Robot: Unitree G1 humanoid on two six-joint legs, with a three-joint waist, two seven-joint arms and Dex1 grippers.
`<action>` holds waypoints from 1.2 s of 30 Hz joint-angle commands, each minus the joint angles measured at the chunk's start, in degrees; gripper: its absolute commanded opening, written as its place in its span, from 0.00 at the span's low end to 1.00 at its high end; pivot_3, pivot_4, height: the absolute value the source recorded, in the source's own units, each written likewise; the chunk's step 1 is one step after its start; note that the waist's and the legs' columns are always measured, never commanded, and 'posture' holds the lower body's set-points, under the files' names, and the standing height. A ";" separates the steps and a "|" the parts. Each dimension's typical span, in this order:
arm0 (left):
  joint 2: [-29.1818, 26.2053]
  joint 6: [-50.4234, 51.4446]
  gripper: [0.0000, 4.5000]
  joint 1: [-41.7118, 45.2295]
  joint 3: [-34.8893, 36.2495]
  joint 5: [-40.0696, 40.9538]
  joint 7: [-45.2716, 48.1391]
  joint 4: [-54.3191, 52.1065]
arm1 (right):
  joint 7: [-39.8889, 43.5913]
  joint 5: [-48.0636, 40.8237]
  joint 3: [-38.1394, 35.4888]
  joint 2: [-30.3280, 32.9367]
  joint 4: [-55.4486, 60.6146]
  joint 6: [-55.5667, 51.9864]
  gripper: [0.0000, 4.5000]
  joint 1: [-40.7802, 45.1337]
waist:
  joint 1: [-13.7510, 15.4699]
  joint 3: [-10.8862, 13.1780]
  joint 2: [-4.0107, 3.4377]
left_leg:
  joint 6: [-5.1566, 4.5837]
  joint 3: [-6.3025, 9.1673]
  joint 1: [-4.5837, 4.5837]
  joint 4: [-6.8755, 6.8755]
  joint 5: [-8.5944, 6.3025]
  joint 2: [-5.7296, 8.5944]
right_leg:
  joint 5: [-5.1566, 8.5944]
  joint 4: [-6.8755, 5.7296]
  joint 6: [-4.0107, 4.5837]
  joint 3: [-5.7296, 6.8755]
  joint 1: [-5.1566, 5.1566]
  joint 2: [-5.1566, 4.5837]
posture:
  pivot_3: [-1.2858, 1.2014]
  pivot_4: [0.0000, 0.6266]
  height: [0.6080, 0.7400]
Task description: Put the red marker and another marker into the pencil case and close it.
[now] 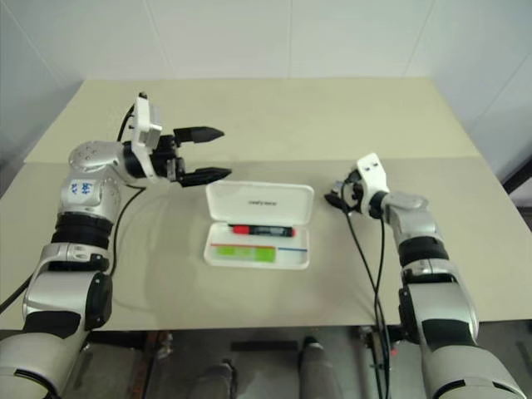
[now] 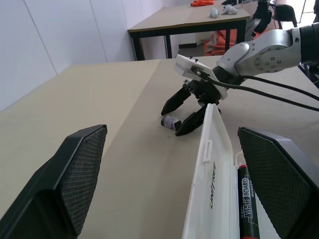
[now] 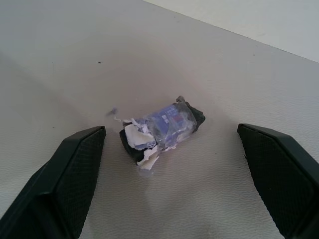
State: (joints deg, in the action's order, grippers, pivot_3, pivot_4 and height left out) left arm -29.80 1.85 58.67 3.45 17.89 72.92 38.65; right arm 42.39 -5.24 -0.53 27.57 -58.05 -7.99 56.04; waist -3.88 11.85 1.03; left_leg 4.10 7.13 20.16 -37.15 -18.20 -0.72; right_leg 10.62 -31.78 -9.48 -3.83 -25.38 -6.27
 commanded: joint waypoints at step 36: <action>1.12 -0.83 1.00 0.03 1.62 1.37 -2.18 -2.82 | -0.86 0.31 -2.35 2.61 0.32 4.09 0.05 1.35 | -0.96 0.00 0.00 | 0.23 0.04 -0.02 -0.04 0.13 0.02 | -0.01 -0.16 -0.01 -0.03 0.00 -0.01 | 0.52 0.24 1.00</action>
State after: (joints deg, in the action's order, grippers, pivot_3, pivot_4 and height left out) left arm -28.41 1.79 58.21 3.64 17.96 70.89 38.53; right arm 41.53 -4.03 -1.25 29.06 -60.78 -4.00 57.11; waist -4.84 11.85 1.03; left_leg 4.33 7.17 20.14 -37.19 -18.07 -0.70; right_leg 10.60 -31.95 -9.49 -3.85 -25.38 -6.29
